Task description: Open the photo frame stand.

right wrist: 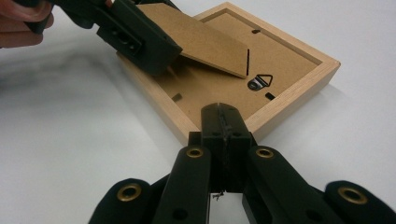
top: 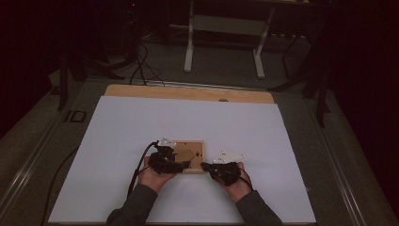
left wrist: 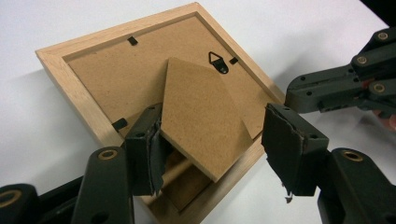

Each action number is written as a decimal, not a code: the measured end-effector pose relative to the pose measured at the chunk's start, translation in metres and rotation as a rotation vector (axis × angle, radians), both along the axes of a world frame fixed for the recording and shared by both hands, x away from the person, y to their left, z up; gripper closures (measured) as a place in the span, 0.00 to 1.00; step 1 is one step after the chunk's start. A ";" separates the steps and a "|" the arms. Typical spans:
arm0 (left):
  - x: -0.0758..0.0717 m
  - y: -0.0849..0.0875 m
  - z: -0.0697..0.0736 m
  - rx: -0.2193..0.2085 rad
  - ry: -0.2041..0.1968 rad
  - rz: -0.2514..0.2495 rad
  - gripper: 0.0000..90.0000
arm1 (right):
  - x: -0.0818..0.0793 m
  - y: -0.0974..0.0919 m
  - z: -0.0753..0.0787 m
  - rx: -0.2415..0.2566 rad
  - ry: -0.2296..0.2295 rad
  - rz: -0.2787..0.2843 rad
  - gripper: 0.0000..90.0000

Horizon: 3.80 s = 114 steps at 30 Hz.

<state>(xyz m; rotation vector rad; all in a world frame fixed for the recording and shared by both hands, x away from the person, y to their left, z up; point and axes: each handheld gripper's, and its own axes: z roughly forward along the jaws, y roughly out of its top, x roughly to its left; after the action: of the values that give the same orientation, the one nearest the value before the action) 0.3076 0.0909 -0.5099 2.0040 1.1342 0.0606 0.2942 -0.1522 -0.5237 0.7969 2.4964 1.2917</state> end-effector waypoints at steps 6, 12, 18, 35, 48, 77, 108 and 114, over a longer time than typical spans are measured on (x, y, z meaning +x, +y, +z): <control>0.005 0.002 -0.001 -0.036 0.026 0.018 0.50 | 0.000 0.000 0.000 -0.003 -0.003 0.002 1.00; 0.009 0.001 0.001 -0.063 0.047 0.027 0.53 | 0.000 0.000 0.000 -0.007 -0.007 0.003 1.00; 0.014 0.002 0.002 -0.104 0.081 0.026 0.59 | 0.000 0.000 0.000 -0.007 -0.006 0.004 1.00; 0.018 0.006 0.001 -0.137 0.130 0.063 0.55 | 0.000 0.001 0.000 -0.011 -0.010 0.004 0.99; 0.022 0.003 0.002 -0.100 0.165 0.073 0.63 | 0.000 0.001 0.000 -0.011 -0.011 0.007 0.98; 0.010 -0.003 0.007 -0.040 0.013 0.008 0.66 | 0.007 -0.024 0.020 0.017 -0.040 -0.091 0.77; -0.015 -0.007 0.010 0.025 -0.210 -0.074 0.66 | 0.037 -0.029 0.036 0.070 0.026 -0.141 0.59; -0.021 -0.006 0.009 0.025 -0.250 -0.091 0.67 | 0.044 -0.026 0.033 0.100 0.087 -0.124 0.52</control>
<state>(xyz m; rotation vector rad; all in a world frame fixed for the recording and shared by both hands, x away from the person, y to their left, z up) 0.2863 0.0851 -0.5011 2.0030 0.8862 0.2722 0.3385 -0.1782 -0.4906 1.0345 2.4192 1.3755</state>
